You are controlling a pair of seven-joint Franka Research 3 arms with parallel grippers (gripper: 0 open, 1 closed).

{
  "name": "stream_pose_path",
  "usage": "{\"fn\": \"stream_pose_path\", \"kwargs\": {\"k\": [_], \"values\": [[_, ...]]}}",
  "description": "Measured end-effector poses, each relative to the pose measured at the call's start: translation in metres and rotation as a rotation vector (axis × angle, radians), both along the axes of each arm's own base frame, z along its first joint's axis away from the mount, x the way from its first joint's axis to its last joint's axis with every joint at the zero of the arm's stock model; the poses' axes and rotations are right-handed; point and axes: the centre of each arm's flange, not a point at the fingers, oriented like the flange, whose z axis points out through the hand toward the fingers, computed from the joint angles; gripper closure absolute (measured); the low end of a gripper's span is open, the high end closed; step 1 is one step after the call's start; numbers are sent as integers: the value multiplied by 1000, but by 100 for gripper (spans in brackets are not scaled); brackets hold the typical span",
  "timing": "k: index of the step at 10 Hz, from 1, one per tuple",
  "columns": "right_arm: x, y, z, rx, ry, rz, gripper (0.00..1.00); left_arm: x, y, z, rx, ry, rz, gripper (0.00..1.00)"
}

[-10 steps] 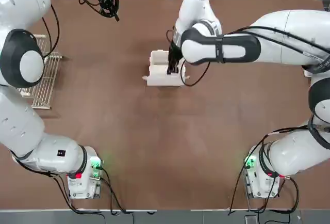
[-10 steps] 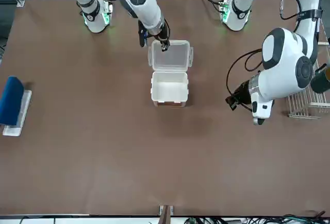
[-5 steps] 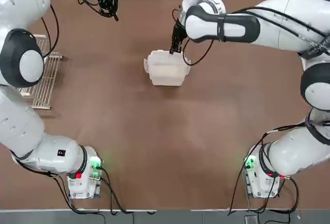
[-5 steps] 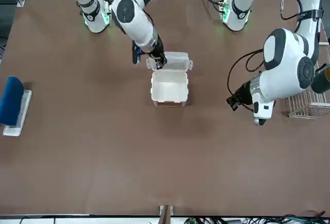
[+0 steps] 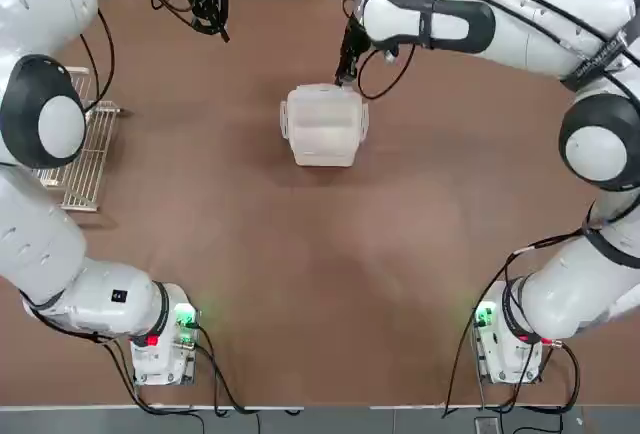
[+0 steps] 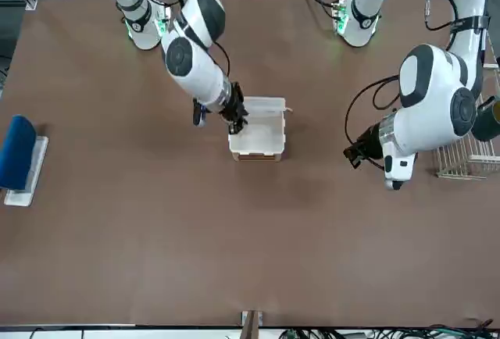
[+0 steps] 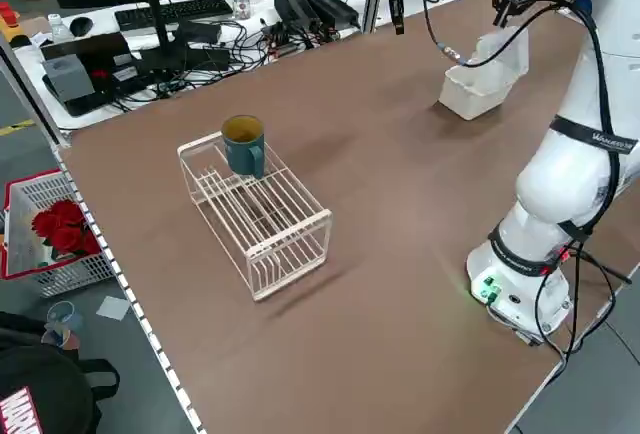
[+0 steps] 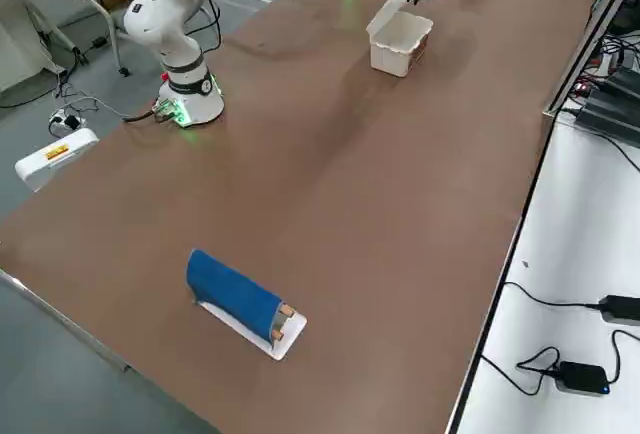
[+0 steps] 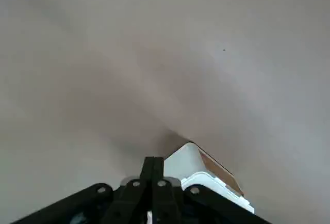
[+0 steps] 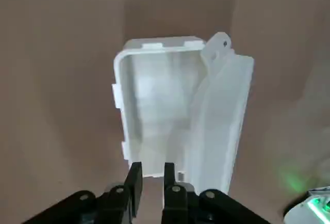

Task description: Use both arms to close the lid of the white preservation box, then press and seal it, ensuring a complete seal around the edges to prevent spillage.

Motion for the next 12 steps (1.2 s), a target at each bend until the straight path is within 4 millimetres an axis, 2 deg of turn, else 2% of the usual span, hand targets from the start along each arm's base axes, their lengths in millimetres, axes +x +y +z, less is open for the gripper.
{"fn": "stream_pose_path", "kwargs": {"k": [2, 3, 4, 6, 8, 9, 12], "values": [[31, -16, 13, 0, 6, -31, 58, 0, -2, 0, 0, 0, -3, 99], [40, -22, 24, 2, 2, -40, 46, 0, -3, -1, -1, -4, -4, 99], [46, -28, 30, -1, 1, -37, 39, 1, -5, -2, -1, -15, -1, 99], [46, -31, 31, -32, -24, 49, 31, 0, -13, -8, -1, -10, 5, 99], [34, -22, 25, -105, -56, 168, 17, -16, -45, -28, 8, 17, 10, 99], [24, -9, 23, -112, -62, 200, 21, -26, -60, -41, 9, 29, 4, 99], [-16, 36, 15, -128, -57, 265, 68, -39, -71, -63, -3, 46, 7, 99]]}}
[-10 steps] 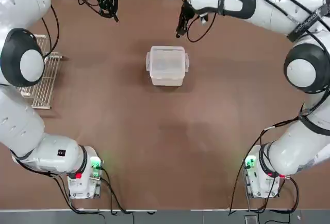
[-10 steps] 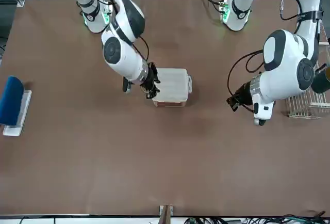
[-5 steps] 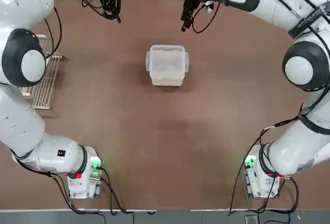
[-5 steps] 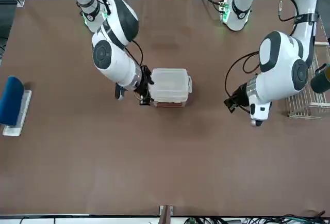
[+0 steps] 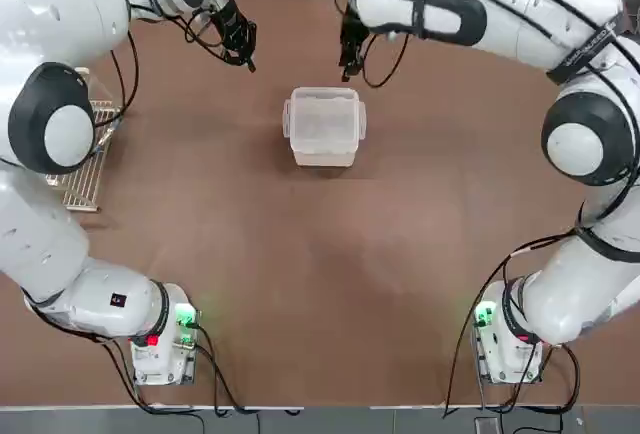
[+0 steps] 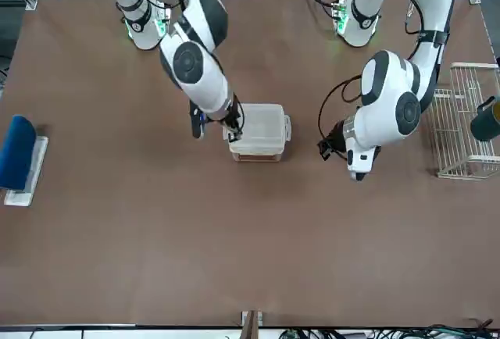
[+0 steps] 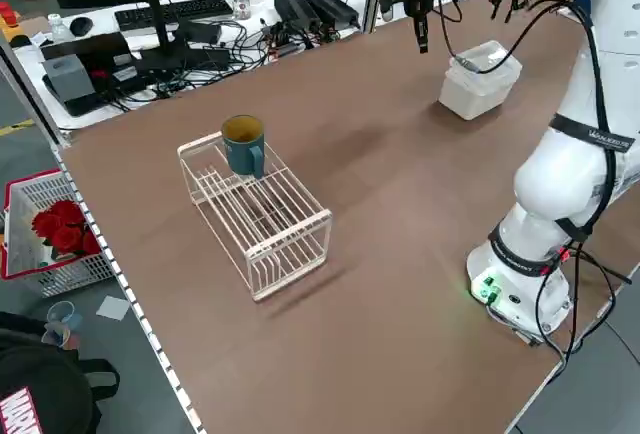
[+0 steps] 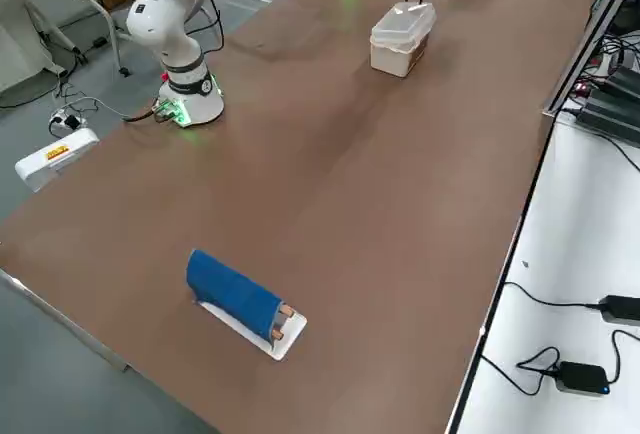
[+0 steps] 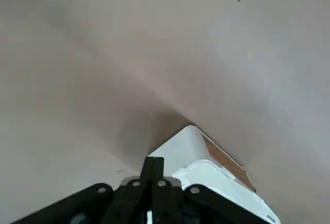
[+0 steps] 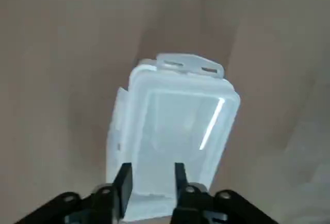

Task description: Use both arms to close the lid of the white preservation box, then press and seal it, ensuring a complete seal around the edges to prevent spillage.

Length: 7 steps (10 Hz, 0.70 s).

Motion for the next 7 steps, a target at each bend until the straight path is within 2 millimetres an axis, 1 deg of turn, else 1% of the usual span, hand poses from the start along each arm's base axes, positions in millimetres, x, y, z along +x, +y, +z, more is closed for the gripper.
{"fn": "stream_pose_path", "kwargs": {"k": [1, 2, 3, 4, 5, 6, 7], "values": [[-13, 14, -8, -6, -12, 3, 83, -3, -1, -7, 1, -3, 4, 99], [-20, 22, -20, -9, -27, 0, 98, -9, -5, -14, 0, -11, 3, 99], [-20, 25, -37, -19, -39, -4, 99, -21, -16, -27, -7, -19, 16, 99], [-16, 26, -56, -32, -52, -16, 99, -37, -24, -42, -13, -14, 42, 99], [-11, 25, -72, -41, -58, -28, 99, -50, -29, -51, -19, 0, 63, 99], [-9, 25, -81, -43, -61, -33, 99, -58, -29, -52, -29, 12, 81, 99], [-8, 25, -82, -42, -61, -35, 99, -61, -28, -50, -36, 17, 94, 99]]}}
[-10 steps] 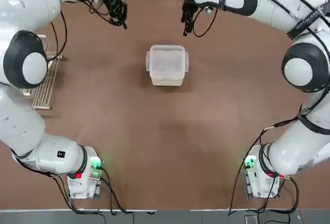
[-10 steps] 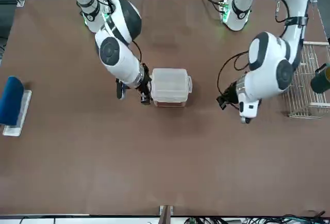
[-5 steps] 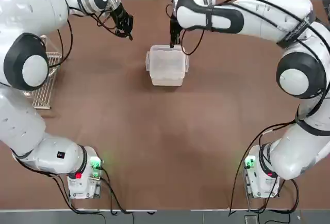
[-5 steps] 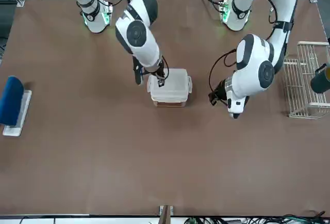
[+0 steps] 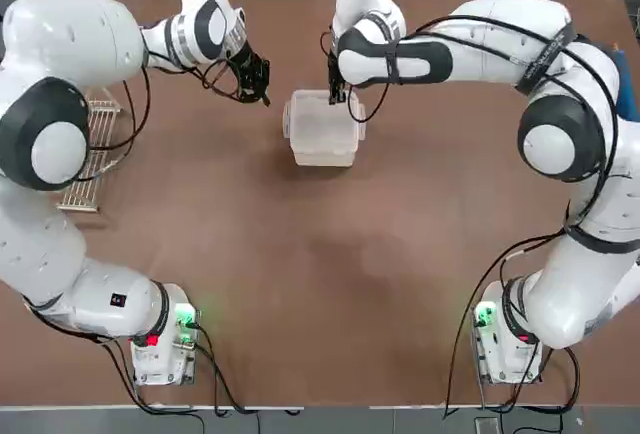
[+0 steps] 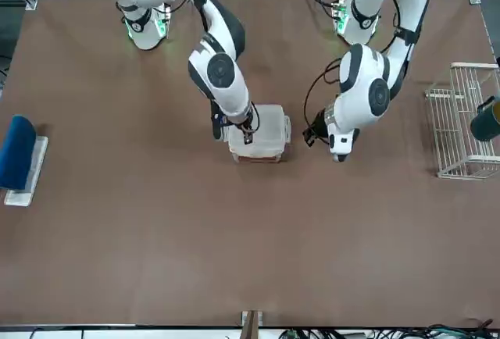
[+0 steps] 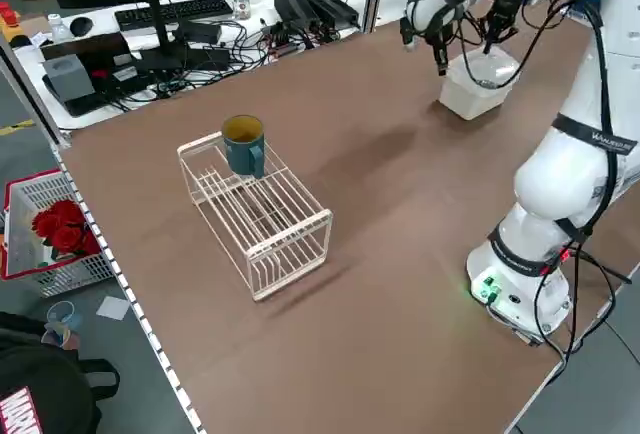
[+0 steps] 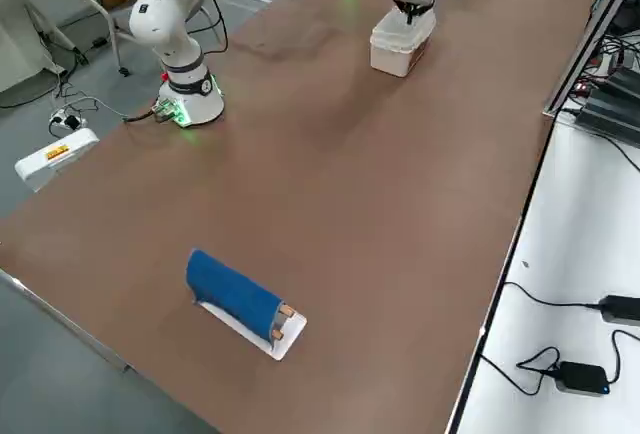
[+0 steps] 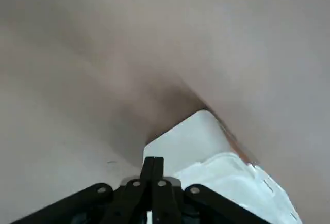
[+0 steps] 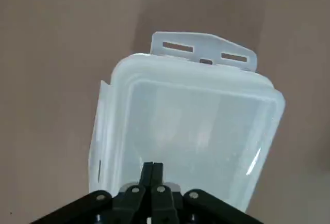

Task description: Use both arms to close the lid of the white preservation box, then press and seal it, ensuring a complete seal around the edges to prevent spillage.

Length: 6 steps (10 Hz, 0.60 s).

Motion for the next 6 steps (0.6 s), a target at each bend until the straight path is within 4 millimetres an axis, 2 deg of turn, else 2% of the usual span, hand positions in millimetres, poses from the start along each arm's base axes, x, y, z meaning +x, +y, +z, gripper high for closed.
{"fn": "stream_pose_path", "kwargs": {"k": [2, 6], "values": [[1, 0, 1, -1, -5, -1, 99, -3, -1, 2, -9, -1, 25, 99], [6, 0, -14, 3, -17, -2, 99, -31, -28, -31, -25, -31, 41, 99]]}}
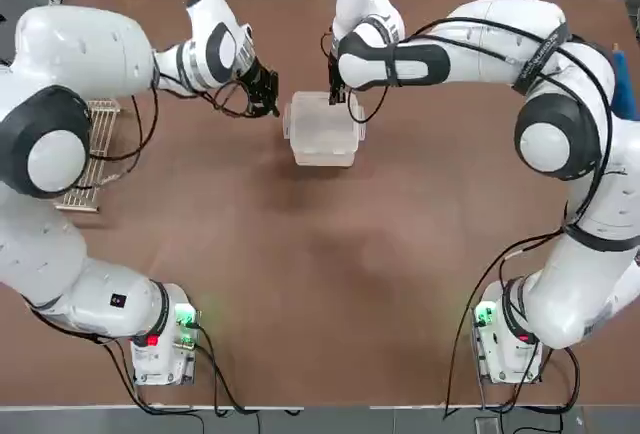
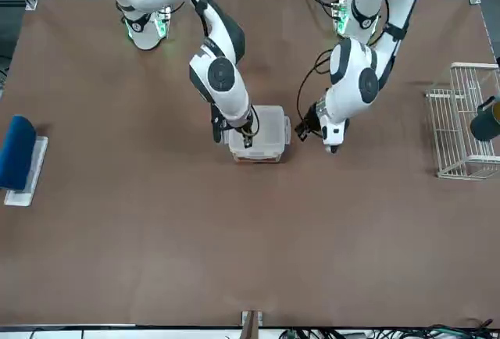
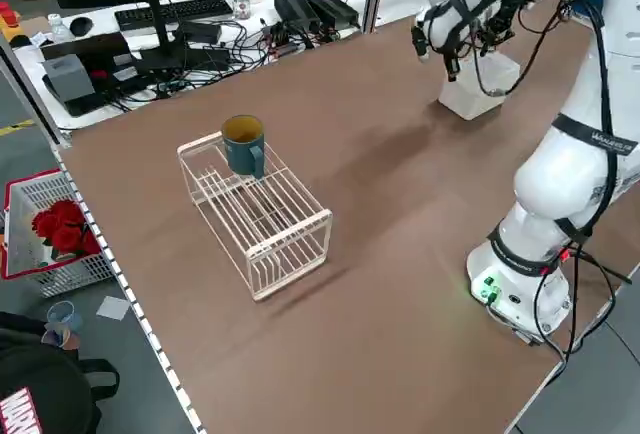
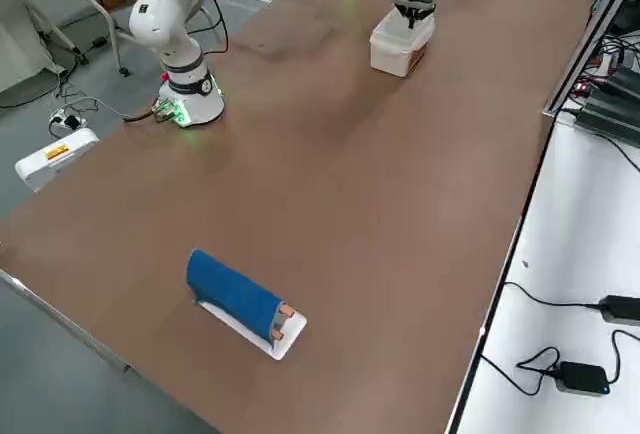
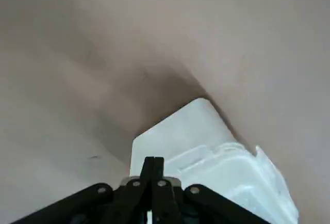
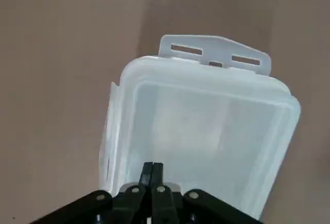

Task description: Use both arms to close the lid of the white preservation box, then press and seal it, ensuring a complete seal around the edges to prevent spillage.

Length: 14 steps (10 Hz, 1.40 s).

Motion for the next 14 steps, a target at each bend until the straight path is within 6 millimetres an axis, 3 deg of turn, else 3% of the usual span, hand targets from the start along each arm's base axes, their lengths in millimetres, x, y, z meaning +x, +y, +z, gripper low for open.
{"fn": "stream_pose_path", "kwargs": {"k": [4, 14], "values": [[1, 1, 0, 11, -8, -8, 99, 0, -1, -13, 2, 2, 8, 99], [1, 9, 3, 45, -32, -37, 99, 0, -2, -15, 2, 1, 8, 99]]}}
